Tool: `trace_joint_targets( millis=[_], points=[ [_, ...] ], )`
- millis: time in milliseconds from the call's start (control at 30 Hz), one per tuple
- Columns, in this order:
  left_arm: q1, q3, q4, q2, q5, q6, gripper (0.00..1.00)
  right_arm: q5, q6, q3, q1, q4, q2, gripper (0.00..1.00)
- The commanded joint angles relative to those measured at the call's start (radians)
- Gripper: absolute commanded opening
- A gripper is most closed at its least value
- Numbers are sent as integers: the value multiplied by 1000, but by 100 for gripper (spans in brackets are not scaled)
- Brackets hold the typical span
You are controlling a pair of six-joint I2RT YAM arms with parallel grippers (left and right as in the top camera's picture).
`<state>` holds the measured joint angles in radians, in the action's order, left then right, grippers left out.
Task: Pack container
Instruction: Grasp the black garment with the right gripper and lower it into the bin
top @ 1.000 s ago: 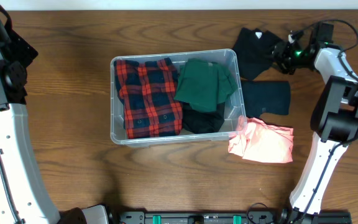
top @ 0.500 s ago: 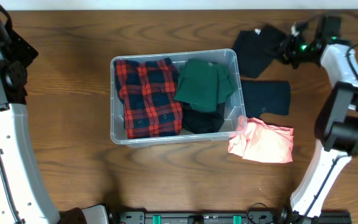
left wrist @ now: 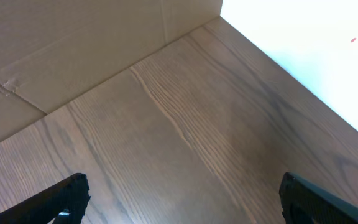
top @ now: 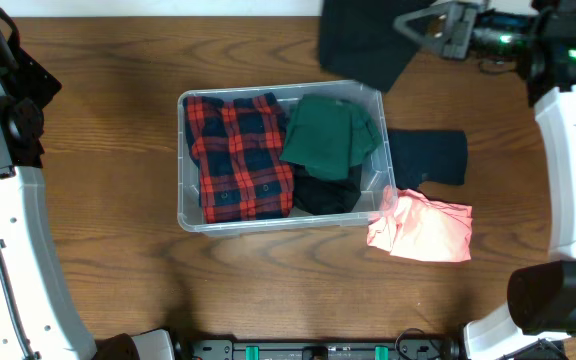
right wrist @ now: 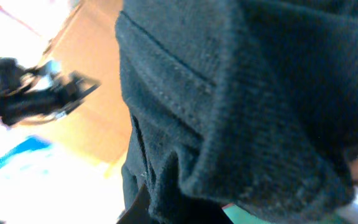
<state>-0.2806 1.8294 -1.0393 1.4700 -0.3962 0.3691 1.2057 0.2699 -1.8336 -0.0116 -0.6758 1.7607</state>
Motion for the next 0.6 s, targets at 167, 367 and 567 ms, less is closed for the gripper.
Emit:
trace_joint_targets(
  millis=[167,367,567],
  points=[
    [-4,1,0,5,-16,2,98,11,-284,25,89,-332,27,1],
    [-4,1,0,5,-16,2,98,-95,-500,78,151,-558,27,1],
    [-4,1,0,5,-16,2,98,-334,-545,179,232,-602,27,1]
  ],
)
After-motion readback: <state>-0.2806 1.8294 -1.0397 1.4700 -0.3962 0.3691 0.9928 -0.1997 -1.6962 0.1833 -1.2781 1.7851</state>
